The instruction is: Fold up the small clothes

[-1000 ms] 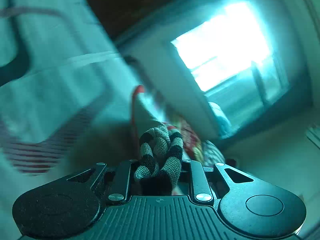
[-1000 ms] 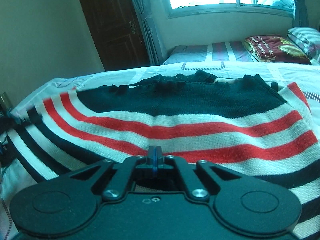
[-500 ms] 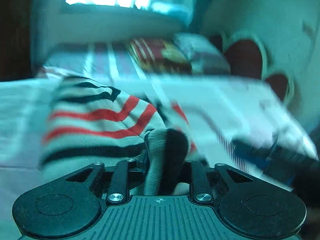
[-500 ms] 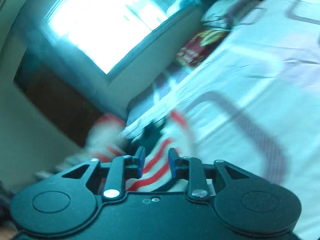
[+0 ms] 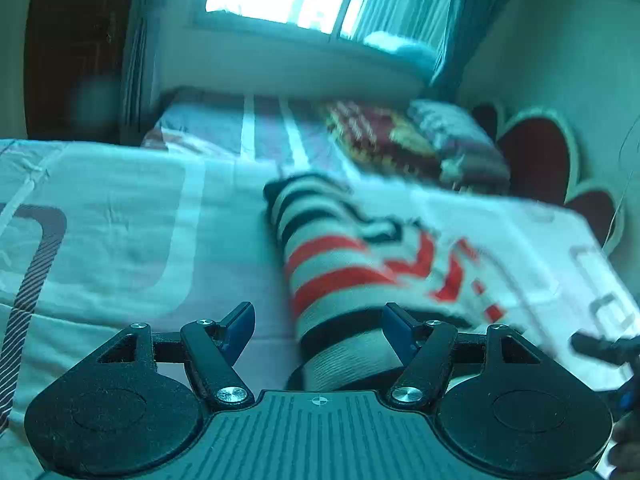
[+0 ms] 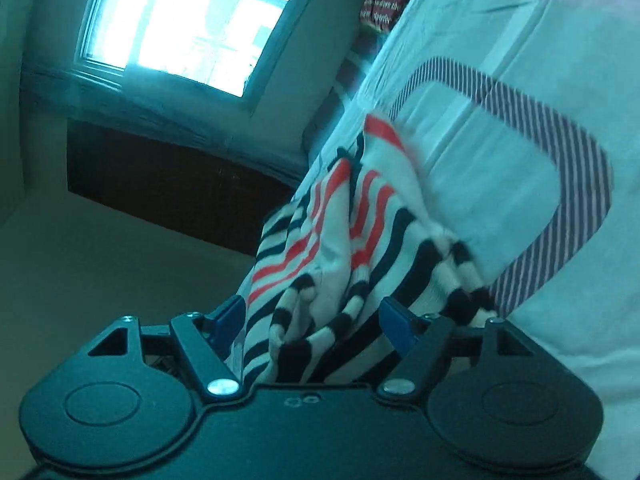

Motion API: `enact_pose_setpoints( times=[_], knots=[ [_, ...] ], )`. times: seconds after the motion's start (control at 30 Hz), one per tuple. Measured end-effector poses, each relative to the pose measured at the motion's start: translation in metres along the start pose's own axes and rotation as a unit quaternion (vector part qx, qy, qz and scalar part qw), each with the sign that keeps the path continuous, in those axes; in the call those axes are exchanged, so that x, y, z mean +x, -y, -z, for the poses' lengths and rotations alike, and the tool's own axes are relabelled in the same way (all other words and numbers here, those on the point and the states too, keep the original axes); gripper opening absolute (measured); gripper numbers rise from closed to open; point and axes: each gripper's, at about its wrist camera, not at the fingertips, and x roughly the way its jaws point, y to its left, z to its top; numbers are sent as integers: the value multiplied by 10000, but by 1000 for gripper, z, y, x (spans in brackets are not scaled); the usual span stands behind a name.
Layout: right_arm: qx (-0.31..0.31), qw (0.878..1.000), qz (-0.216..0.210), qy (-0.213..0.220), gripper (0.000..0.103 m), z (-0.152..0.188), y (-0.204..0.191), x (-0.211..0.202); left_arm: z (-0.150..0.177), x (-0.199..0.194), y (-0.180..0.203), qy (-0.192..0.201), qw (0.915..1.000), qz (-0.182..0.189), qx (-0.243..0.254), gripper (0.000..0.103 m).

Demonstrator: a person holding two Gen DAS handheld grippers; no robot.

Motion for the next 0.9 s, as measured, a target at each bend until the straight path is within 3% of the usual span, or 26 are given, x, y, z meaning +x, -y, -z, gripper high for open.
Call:
enact_pose_setpoints(
  times=[0.07,0.17,0.37,0.4,0.47,0.5,0.6,0.67,0.7,0.8,0.83,0.9],
  knots=[
    [163,9998,-27,-138,79,-1,2,15,14,14,-2,-195,9998,-45,-76,69],
    [149,9996,-15,-234,70,-14,2,39,25,19,-9,-89,9986,165,-493,69],
    [-899,9933,607,-404,62,-31,-18,82,23,32,-13,180,9967,257,-747,69],
    [-1210,9883,781,-497,53,-32,-25,88,22,34,-16,190,9964,215,-798,69],
    [-2142,9667,1271,-583,33,-27,-44,100,23,48,-17,-32,9961,277,-842,69],
    [-2668,9510,1444,-595,29,-22,-55,104,23,51,-16,-76,9964,294,-789,69],
    [-4331,8841,1750,-149,25,2,-91,95,16,51,-2,16,9983,265,-512,69],
    [-4848,8578,1689,253,24,10,-106,76,12,46,8,89,9991,266,-314,69],
    [-4924,8522,1724,400,24,10,-108,69,10,48,13,97,9992,283,-260,69],
    [-4863,8478,2051,525,24,-3,-95,70,8,61,32,-62,9995,306,-37,69],
    [-4658,8566,2178,440,24,-10,-81,73,8,68,40,-158,9995,249,82,69],
    [-3952,8852,2450,116,24,-24,-46,84,8,77,46,-291,9990,345,-10,69]
  ],
)
